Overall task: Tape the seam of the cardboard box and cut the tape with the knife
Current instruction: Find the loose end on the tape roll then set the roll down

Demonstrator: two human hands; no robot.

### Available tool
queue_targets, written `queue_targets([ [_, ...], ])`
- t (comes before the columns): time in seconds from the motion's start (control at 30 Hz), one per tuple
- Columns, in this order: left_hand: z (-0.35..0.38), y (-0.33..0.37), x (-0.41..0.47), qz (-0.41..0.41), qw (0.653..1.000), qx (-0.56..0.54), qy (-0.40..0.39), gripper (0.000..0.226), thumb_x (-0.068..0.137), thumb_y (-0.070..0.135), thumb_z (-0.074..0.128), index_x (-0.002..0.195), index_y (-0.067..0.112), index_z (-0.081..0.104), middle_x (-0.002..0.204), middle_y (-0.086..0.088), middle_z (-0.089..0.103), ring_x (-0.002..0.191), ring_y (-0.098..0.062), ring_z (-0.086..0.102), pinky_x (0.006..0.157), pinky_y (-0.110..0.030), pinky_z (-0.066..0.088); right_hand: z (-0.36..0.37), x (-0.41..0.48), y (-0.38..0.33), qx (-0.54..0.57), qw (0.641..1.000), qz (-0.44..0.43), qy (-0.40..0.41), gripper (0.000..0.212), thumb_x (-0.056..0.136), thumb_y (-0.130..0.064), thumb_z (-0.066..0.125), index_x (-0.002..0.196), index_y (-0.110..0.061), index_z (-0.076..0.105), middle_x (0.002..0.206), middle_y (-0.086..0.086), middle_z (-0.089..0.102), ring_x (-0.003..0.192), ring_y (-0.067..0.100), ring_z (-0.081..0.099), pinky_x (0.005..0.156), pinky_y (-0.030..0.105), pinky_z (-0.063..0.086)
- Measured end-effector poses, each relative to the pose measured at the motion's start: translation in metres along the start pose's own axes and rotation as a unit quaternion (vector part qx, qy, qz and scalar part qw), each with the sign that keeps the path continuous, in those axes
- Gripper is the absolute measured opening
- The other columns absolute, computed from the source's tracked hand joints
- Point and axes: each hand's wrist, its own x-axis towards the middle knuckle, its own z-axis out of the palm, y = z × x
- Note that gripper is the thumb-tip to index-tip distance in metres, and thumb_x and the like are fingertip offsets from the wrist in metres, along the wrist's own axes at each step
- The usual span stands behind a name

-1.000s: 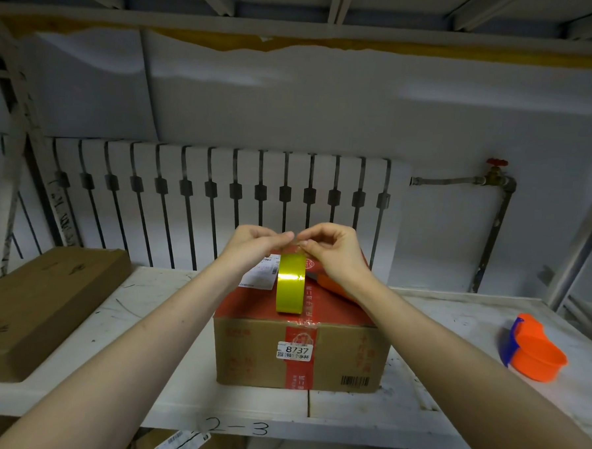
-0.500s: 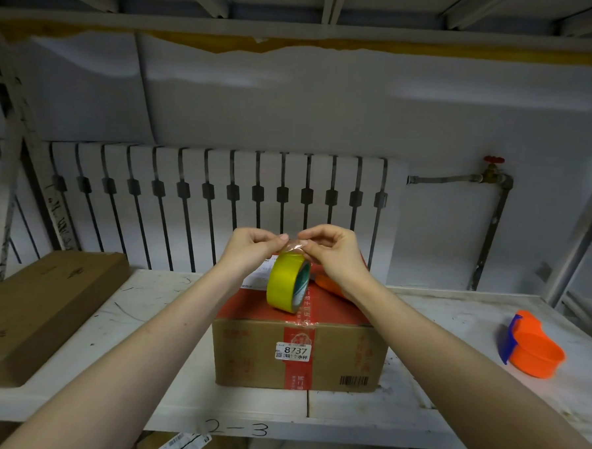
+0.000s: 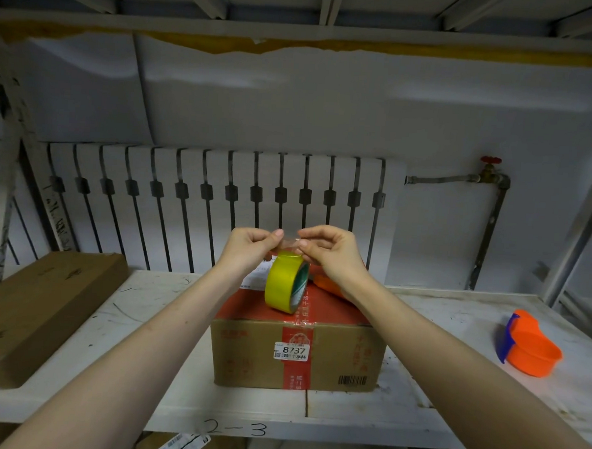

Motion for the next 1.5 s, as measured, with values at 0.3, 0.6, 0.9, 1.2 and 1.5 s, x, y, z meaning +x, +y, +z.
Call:
queue_targets([
  [0.3, 0.0052, -0.0029, 0.0015, 0.025, 0.999, -0.021, 0.018, 0.025, 0.090, 0.021, 0.060, 0.088, -0.001, 0.072, 0.068, -0.004, 0.063, 0.061, -0.010, 0.053, 0.044, -0.004, 0.039, -0.0012, 0.0016, 0.0034, 0.042, 0.997, 0.060, 0.015, 0.029, 0.093, -0.011, 0.054, 0.122, -0.006, 0.054, 0.089, 0.008, 0.071, 0.076, 0.009, 0.070, 0.067, 0.017, 0.056],
  [0.6, 0.0074, -0.0048, 0.0029, 0.029, 0.999, -0.020, 0.023, 0.023, 0.089, 0.023, 0.062, 0.084, 0.004, 0.073, 0.068, -0.003, 0.064, 0.061, -0.010, 0.054, 0.043, -0.004, 0.038, 0.0030, -0.0010, 0.0016, -0.166, 0.985, -0.042, 0.040, 0.035, 0.085, -0.035, 0.065, 0.107, -0.008, 0.065, 0.095, 0.005, 0.070, 0.087, 0.012, 0.067, 0.078, 0.027, 0.056],
  [0.9, 0.0085, -0.0024, -0.0010, 0.039, 0.999, -0.026, 0.014, 0.021, 0.089, 0.022, 0.062, 0.075, 0.011, 0.072, 0.064, 0.002, 0.064, 0.061, -0.007, 0.055, 0.047, -0.003, 0.041, 0.0062, 0.0051, 0.0027, -0.254, 0.965, -0.066, 0.024, 0.025, 0.082, -0.031, 0.069, 0.096, -0.010, 0.069, 0.089, 0.002, 0.070, 0.080, 0.013, 0.067, 0.078, 0.035, 0.058],
  [1.2, 0.0077, -0.0040, -0.0009, 0.036, 0.999, -0.002, 0.007, 0.026, 0.091, 0.025, 0.058, 0.088, 0.005, 0.073, 0.068, 0.002, 0.064, 0.064, -0.007, 0.055, 0.057, -0.014, 0.041, 0.0065, 0.0054, 0.0020, -0.255, 0.965, -0.051, 0.020, 0.020, 0.087, -0.026, 0.064, 0.097, -0.009, 0.069, 0.092, 0.007, 0.070, 0.084, 0.017, 0.066, 0.081, 0.037, 0.056],
  [1.5, 0.0040, -0.0077, -0.0001, 0.041, 0.999, -0.029, -0.015, 0.023, 0.082, 0.014, 0.070, 0.104, 0.007, 0.066, 0.081, 0.001, 0.067, 0.076, -0.008, 0.063, 0.066, -0.014, 0.050, 0.0078, 0.0058, 0.0016, -0.224, 0.974, -0.028, 0.023, 0.017, 0.086, -0.024, 0.066, 0.094, -0.009, 0.070, 0.087, 0.004, 0.070, 0.082, 0.016, 0.066, 0.079, 0.034, 0.056],
])
